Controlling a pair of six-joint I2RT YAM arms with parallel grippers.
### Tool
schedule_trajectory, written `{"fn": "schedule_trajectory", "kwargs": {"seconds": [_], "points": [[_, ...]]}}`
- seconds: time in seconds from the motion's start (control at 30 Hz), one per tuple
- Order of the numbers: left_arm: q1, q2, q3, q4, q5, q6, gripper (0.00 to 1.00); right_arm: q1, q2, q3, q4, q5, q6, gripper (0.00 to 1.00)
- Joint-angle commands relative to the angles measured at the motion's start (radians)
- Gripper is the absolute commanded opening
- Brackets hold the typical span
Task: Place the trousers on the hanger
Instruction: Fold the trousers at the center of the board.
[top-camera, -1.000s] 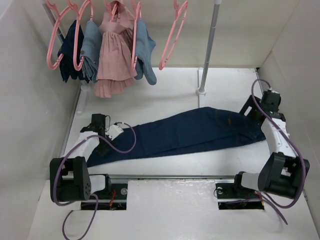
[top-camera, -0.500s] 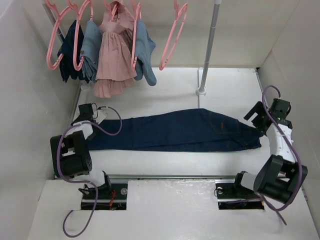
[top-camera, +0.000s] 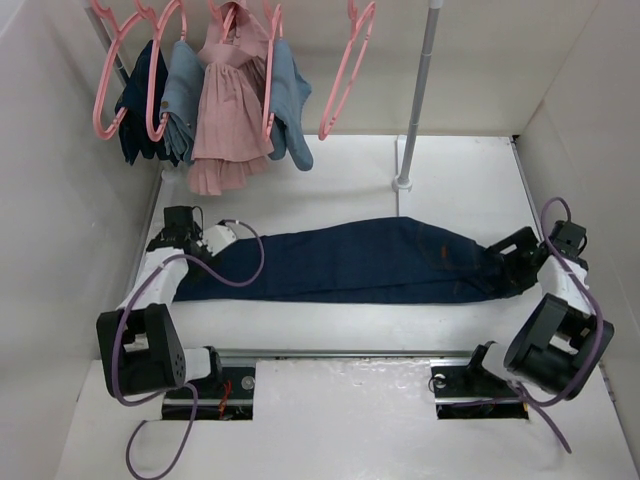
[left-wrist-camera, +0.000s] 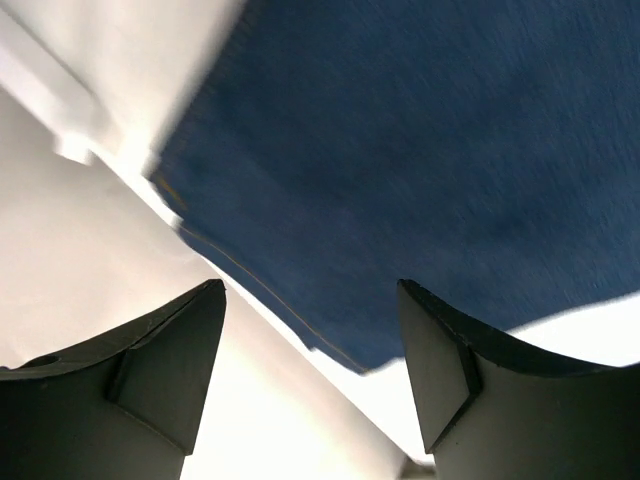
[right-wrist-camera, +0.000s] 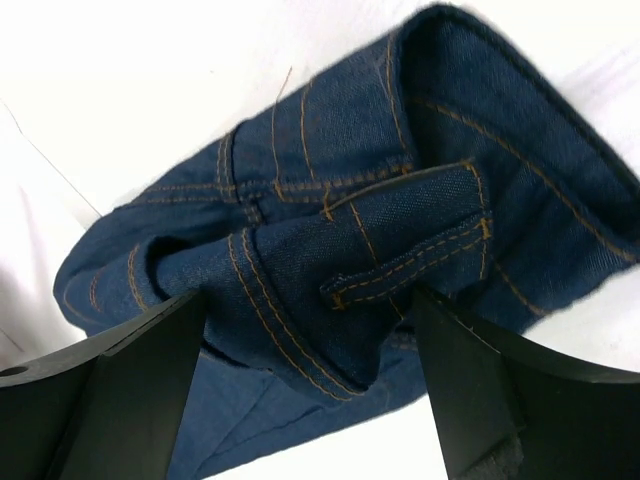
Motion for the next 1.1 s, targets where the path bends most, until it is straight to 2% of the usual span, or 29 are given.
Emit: {"fn": "schedule_trajectory", "kwargs": {"seconds": [0.0,0.07,0.2,0.27,0.33,0.4,0.57,0.77,0.83,0.93,0.97,1.0,1.07], "points": [[0.002,-0.062,-0.044,-0.106,-0.056,0.033,0.66,-0.008,-0.074,0.044,-0.058,-0.005,0.030,0.88],[0.002,-0.102,-0.075,-0.106,-0.090,0.084,0.65,-0.008,-0.146,0.044,-0.108,0.007,0.040,0.88],[0.002,-0.163,-0.180,-0.115,-0.243,0.203,0.65,-0.008,-0.155,0.108,-0.225,0.125,0.040,0.91],[0.002,-0.174,-0.210,-0.101,-0.295,0.213,0.65,-0.008,-0.178,0.135,-0.247,0.156,0.040,0.91],[0.002,-0.174,-0.210,-0.130,-0.298,0.193,0.65,-0.008,-0.178,0.149,-0.257,0.130,0.040,0.92],[0.002,-0.163,-0.196,-0.155,-0.272,0.164,0.65,-0.008,-0.189,0.174,-0.248,0.130,0.050,0.99],[0.002,-0.145,-0.199,-0.155,-0.290,0.130,0.66,-0.008,-0.169,0.194,-0.210,0.083,-0.025,0.99],[0.012,-0.080,-0.257,-0.095,-0.324,0.063,0.66,-0.008,-0.164,0.022,-0.129,0.004,-0.010,0.99],[0.027,-0.062,-0.277,-0.052,-0.324,0.052,0.61,-0.008,-0.155,-0.027,-0.092,0.015,0.004,0.98],[0.048,-0.012,-0.277,0.003,-0.324,0.041,0.49,-0.008,-0.088,-0.027,-0.040,0.041,0.004,0.96],[0.048,0.010,-0.277,0.003,-0.324,0.032,0.43,-0.008,-0.044,-0.018,-0.023,0.041,-0.009,0.95],[0.048,0.010,-0.277,0.012,-0.324,0.032,0.30,-0.008,-0.024,-0.007,-0.012,0.041,-0.009,0.95],[0.048,0.019,-0.267,0.012,-0.314,0.003,0.18,-0.008,0.001,0.028,-0.012,0.050,-0.009,0.95]]}}
